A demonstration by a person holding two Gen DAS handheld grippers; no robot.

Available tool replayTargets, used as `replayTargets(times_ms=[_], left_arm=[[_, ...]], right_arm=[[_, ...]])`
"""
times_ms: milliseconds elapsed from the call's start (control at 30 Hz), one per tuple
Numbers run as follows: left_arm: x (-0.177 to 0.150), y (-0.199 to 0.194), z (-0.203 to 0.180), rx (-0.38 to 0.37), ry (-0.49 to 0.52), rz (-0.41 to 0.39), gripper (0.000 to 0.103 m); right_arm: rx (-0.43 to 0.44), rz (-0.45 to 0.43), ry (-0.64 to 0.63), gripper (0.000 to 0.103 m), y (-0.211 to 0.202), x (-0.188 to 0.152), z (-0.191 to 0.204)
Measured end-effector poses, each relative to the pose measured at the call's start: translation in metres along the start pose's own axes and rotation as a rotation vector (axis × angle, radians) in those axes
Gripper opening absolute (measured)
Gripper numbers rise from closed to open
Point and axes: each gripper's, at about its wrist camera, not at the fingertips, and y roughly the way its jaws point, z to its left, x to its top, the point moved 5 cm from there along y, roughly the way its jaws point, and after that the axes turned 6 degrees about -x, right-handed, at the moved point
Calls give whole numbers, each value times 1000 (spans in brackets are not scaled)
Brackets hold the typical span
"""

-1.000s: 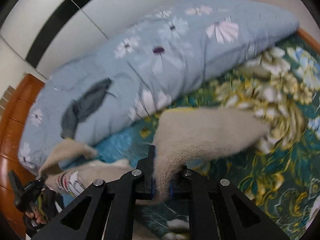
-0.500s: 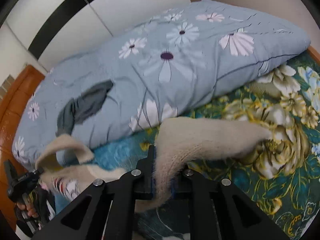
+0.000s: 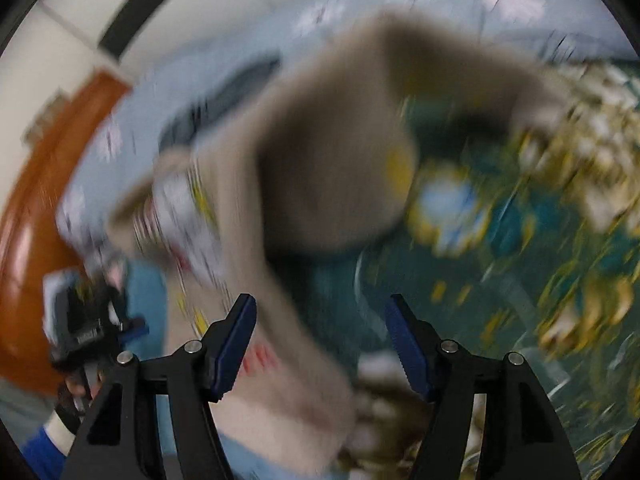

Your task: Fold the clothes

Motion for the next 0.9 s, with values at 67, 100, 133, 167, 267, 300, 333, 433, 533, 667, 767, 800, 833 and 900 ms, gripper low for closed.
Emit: replayTargets(times_ms=[67, 100, 133, 167, 267, 300, 333, 433, 533, 667, 767, 800, 833, 900], left_arm=[[-14, 13, -1, 5, -5, 16, 58], [-20, 19, -2, 6, -8, 21, 58], [-24, 21, -4, 3, -9, 16, 58], [-27, 22, -5, 7, -7, 11, 55], [-35, 24, -8, 67, 2, -5, 25], [-36, 22, -8, 67, -3, -16, 16], [-37, 19, -8, 63, -10, -27, 13], [-44, 0, -16, 18, -8, -64, 10], [-66, -21, -21, -27, 14, -73, 10], [-99, -16, -6, -17, -6, -23, 10], [-100, -9, 0, -21, -47, -14, 12], [-98, -9, -1, -24, -62, -11, 13], [-96, -10, -3, -28, -63, -8, 13], [-89, -17, -11, -19, -47, -3, 16]], right_arm=[[-29, 45, 0, 68, 19, -14, 4], [-38, 62, 6, 68, 27, -19, 5], [-38, 71, 21, 68, 32, -22, 4], [-36, 81, 41, 68, 36, -25, 4], [-34, 103, 88, 41, 41, -33, 7], [-40, 105, 96, 35, 41, -34, 8], [-43, 104, 100, 33, 39, -35, 11], [-7, 83, 93, 17, 22, -35, 20], [22, 53, 75, 14, -1, -43, 25], [5, 85, 61, 14, -4, -67, 16], [-20, 123, 59, 15, 10, -77, 12], [-27, 116, 59, 18, 11, -76, 12], [-30, 109, 59, 18, 9, -73, 13], [-31, 99, 53, 25, 4, -66, 15]])
